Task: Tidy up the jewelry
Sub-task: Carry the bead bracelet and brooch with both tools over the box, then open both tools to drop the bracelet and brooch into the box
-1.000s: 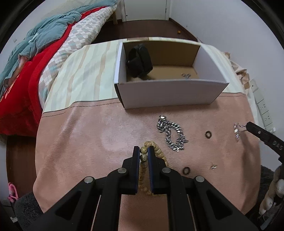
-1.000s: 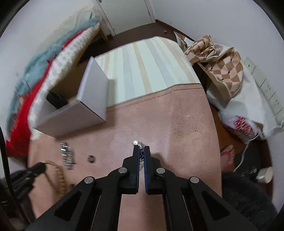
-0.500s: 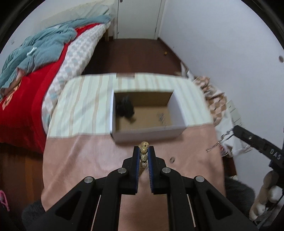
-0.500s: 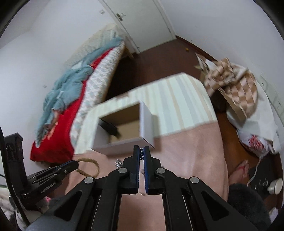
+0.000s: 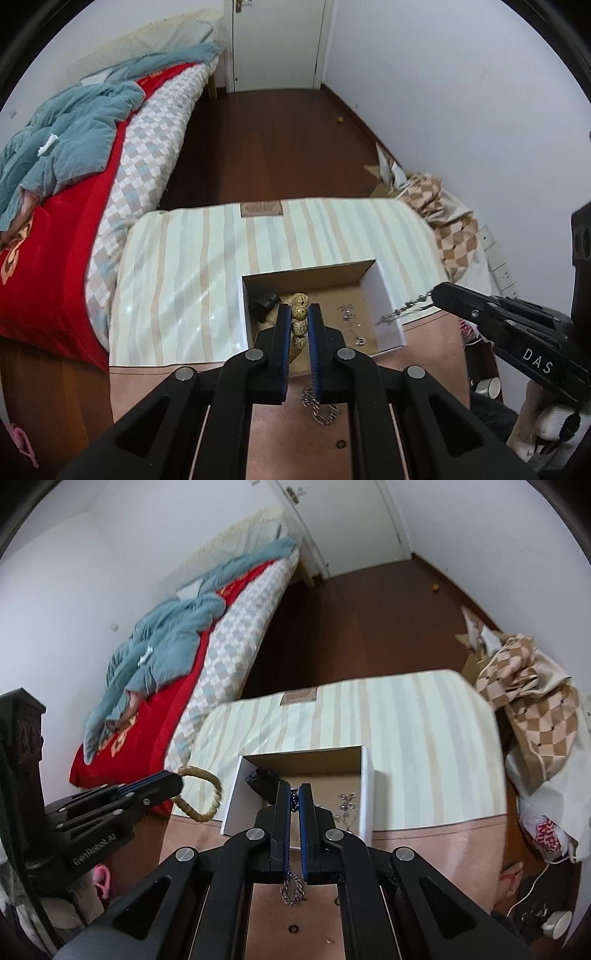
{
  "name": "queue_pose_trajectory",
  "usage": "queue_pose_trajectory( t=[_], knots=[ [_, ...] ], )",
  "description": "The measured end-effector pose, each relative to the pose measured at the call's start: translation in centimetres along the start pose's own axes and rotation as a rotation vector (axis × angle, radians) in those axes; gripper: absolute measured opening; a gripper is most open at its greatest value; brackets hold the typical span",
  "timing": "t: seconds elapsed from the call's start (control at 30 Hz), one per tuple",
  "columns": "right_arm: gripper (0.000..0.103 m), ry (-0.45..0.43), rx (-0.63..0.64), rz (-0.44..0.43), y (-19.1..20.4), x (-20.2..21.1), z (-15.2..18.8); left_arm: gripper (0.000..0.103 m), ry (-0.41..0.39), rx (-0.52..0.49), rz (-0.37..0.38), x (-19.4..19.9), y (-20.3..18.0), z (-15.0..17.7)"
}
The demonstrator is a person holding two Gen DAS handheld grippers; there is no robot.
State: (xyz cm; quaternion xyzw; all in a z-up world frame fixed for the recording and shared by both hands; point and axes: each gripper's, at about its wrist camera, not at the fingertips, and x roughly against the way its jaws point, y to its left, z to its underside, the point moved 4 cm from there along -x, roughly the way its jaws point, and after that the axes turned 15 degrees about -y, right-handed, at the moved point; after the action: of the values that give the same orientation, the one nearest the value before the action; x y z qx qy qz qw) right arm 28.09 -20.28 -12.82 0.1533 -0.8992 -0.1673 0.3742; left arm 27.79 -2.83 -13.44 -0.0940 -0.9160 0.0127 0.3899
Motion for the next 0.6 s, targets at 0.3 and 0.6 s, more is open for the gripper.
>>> queue_pose_trajectory(
  t=[0.3, 0.6],
  knots=[
    [0.004, 0.137, 0.012, -0.062, 0.0, -6.1, 1.0, 0.027, 0.121, 0.107, 0.035, -4.6, 1.7, 1.5],
    [0.065, 0.222, 0.031, 0.015, -1.2, -9.4, 1.5, 0.087, 0.061, 0.103, -0.103, -3.6, 4.2, 2.2]
  ],
)
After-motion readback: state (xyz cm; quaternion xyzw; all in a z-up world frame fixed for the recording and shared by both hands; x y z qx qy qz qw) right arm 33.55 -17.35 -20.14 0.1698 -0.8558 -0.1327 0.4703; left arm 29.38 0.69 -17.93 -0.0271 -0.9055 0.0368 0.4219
